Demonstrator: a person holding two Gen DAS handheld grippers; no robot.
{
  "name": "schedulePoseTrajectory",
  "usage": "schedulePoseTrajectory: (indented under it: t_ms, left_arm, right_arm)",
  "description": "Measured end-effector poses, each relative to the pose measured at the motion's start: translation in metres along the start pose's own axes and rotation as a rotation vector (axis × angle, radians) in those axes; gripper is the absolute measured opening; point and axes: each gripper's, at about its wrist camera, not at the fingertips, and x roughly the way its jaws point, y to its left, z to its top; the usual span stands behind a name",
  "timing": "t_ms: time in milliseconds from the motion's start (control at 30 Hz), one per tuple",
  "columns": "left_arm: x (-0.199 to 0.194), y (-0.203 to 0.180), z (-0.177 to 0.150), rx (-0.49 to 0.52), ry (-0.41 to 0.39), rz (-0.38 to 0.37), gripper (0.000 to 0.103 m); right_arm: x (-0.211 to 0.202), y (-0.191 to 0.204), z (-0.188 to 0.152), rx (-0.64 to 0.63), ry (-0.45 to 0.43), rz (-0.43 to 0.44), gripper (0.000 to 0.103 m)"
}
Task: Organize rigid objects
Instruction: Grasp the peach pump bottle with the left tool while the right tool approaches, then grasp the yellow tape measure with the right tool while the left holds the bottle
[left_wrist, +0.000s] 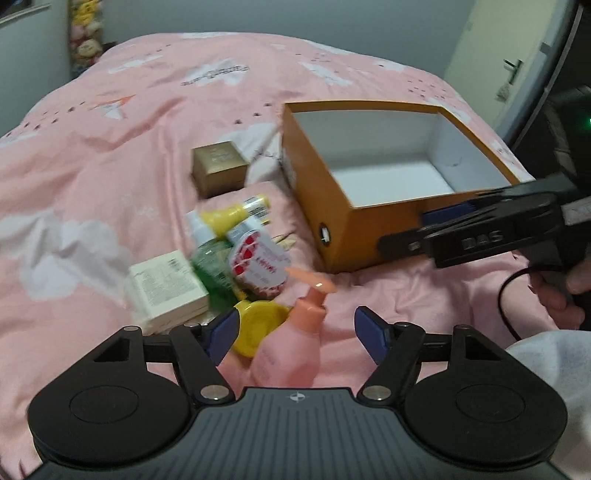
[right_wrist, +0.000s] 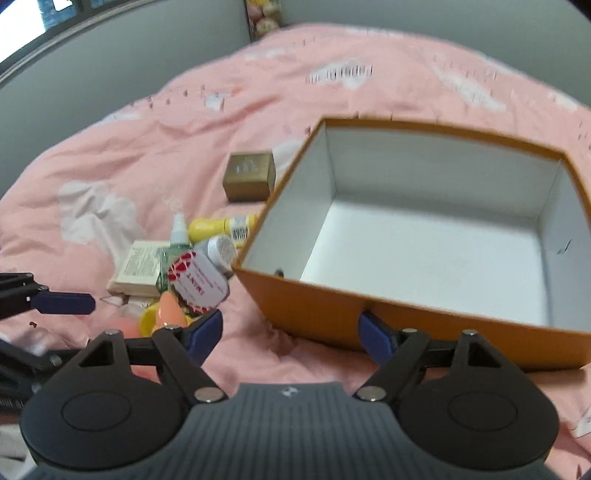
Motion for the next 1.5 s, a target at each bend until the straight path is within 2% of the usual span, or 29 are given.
schedulePoseTrajectory:
  t_ms: [67,200,300,400,467,567,733,767,967,1300,1400,1500]
  left_arm:
    - [0.006,-0.004,0.002,0.025,0.011,0.015,0.084]
    - [0.021,-0.009,0.005,0.056,0.04,0.012,0.084]
    - [0.032,-0.012,0.003,0.067,0.068,0.008,0.083]
    - [0.041,-0.015,0.002,0.09,0.08,0.017,0.082]
    - [0.046,-0.017,0.002,0.109,0.084,0.035,0.074]
    - [0.054,-0.018,0.001,0.119,0.102,0.036,0.066]
    - [0.056,-0.011,0.0,0.085,0.106,0.037,0.034]
    - [0.055,-0.009,0.0,0.074,0.101,0.036,0.031]
    - [0.047,-0.002,-0.001,0.024,0.076,0.052,0.029]
    - [0.012,0.016,-0.002,-0.094,-0.007,0.046,0.029]
    - [0.0,0.02,-0.001,-0.121,-0.038,0.039,0.029]
    - [-0.01,0.027,0.0,-0.147,-0.063,0.037,0.028]
  right_arm:
    - [0.008,0.006,0.001,-0.017,0.022,-0.006,0.067]
    - [0.016,0.022,-0.004,-0.096,0.029,-0.053,0.066]
    - [0.016,0.025,-0.007,-0.105,0.02,-0.076,0.067]
    - [0.013,0.025,-0.01,-0.092,-0.003,-0.098,0.074]
    - [0.01,0.026,-0.011,-0.087,-0.017,-0.111,0.082]
    - [0.008,0.028,-0.012,-0.097,-0.025,-0.128,0.082]
    - [0.011,0.031,-0.013,-0.102,-0.018,-0.126,0.079]
    - [0.012,0.031,-0.013,-0.102,-0.016,-0.117,0.079]
    - [0.015,0.039,-0.012,-0.142,0.007,-0.083,0.067]
    - [0.017,0.052,-0.007,-0.22,0.033,-0.015,0.065]
    - [0.018,0.06,-0.004,-0.256,0.038,0.01,0.058]
    - [0.02,0.067,0.0,-0.28,0.048,0.053,0.057]
